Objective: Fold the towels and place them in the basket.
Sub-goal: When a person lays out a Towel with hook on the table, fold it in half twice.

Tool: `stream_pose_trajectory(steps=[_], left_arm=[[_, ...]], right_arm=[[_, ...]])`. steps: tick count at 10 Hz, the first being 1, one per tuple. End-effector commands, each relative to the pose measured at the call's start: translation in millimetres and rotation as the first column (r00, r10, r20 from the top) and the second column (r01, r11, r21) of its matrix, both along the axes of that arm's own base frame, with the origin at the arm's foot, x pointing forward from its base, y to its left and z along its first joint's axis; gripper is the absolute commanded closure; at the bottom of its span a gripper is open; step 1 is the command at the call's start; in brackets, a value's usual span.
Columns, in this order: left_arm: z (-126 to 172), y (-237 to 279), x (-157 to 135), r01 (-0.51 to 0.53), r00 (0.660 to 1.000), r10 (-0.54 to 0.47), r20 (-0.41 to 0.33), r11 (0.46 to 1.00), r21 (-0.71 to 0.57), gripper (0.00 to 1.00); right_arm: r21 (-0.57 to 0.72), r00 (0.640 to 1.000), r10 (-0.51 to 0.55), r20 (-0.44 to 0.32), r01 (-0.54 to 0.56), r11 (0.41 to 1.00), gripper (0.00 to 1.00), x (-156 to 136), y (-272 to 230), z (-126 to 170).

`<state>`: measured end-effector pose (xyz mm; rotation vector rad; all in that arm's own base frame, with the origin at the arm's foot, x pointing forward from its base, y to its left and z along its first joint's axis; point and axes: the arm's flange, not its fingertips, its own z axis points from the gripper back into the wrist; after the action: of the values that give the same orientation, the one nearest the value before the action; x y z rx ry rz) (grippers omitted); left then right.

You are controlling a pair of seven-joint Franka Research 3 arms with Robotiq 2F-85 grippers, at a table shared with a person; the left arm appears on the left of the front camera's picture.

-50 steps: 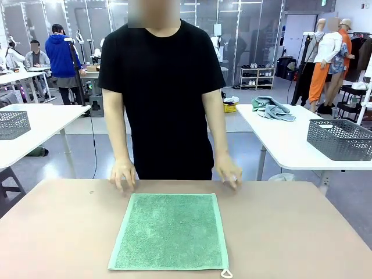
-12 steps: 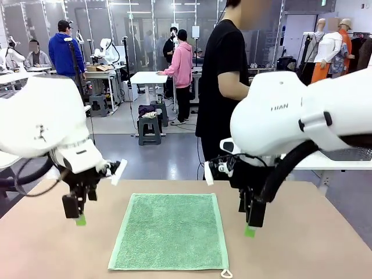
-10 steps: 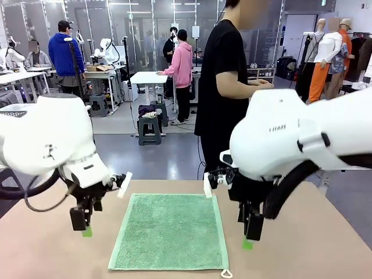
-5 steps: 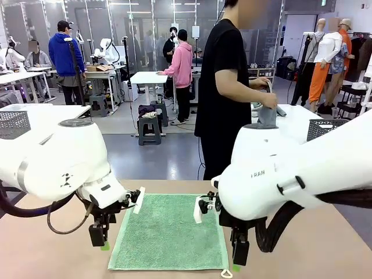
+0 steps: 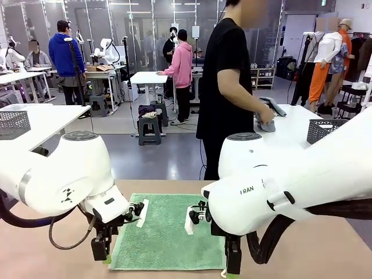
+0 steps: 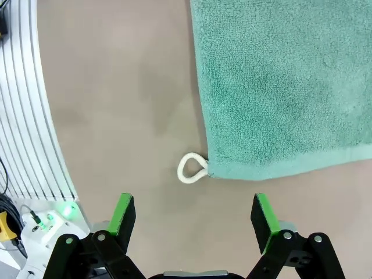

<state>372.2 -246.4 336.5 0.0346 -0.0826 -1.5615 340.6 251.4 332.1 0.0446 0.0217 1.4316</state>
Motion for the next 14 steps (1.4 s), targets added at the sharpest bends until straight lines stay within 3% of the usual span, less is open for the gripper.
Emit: stream_pose_trajectory(steps=[1, 6, 10, 14], left_arm=[[1, 3, 2, 0.002, 1.000, -0.002, 0.001, 1.000, -0.001, 0.00], [1, -2, -5, 0.005, 1.000, -0.005, 0.016, 1.000, 0.018, 0.00], [-7, 2, -17, -0.005, 0.999, 0.006, 0.040, 1.000, -0.030, 0.00], [-16, -2, -25, 0.003, 0.999, -0.001, 0.032, 0.999, -0.037, 0.00]], right_arm=[[0.003, 1.000, -0.002, 0.007, 0.002, 1.000, 0.00, 0, -1, 1], [0.001, 1.000, -0.002, 0.001, 0.002, 1.000, 0.00, 1, -1, 1], [-0.017, 0.997, 0.055, 0.052, -0.054, 0.998, 0.00, -7, 3, -16], [-0.007, 0.994, 0.092, 0.054, -0.092, 0.996, 0.00, -3, 6, -30]])
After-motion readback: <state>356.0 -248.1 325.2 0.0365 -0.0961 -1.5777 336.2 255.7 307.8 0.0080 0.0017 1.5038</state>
